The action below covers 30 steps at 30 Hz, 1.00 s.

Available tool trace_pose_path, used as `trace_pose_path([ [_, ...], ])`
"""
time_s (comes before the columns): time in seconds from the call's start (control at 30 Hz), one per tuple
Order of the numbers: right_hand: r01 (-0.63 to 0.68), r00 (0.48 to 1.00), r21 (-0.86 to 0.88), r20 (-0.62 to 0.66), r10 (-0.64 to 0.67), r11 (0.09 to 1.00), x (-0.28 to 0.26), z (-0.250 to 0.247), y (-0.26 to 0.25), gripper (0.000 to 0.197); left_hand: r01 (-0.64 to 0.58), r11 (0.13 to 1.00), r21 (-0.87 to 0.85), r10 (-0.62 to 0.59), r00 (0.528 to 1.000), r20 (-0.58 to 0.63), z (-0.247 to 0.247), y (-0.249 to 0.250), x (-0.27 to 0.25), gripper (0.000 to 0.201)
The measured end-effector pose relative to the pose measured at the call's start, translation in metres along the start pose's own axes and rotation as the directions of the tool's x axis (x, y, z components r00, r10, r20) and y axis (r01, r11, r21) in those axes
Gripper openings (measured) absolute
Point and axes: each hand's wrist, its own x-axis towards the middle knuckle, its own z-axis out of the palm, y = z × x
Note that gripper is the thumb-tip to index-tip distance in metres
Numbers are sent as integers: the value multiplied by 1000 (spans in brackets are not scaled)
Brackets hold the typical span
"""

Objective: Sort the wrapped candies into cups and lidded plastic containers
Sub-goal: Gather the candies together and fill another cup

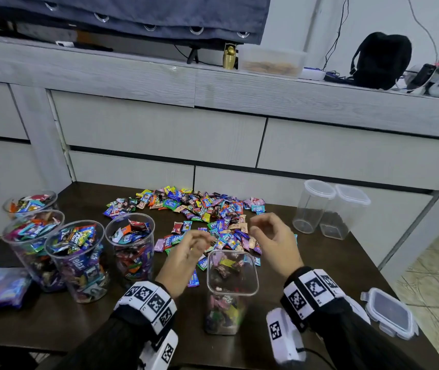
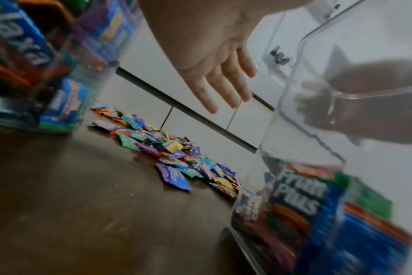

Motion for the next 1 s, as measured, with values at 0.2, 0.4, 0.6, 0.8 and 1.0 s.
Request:
trace_pose_path([
  [0.2, -319, 878, -579, 116, 464, 750, 30, -4, 69, 90, 433, 561, 706, -372, 893, -252, -3, -33, 40, 85],
  [0.4, -305, 819, -856, -13, 573, 417, 49, 8, 126, 142, 475, 180, 861, -524, 787, -325, 8, -94, 64, 113],
  [0.6, -403, 771, -822, -68, 634, 403, 69, 1, 162, 156, 284, 154, 946, -514, 841, -170, 5, -110, 85, 134],
  [0.8, -178, 811, -822, 188, 553, 541, 95, 31, 155, 144, 138, 256, 957, -558, 829, 29, 6, -97, 119, 134],
  [1.0, -28, 757, -811, 365, 542, 585, 105, 58, 139, 143, -18, 390, 921, -497, 837, 227, 13, -92, 143, 131],
])
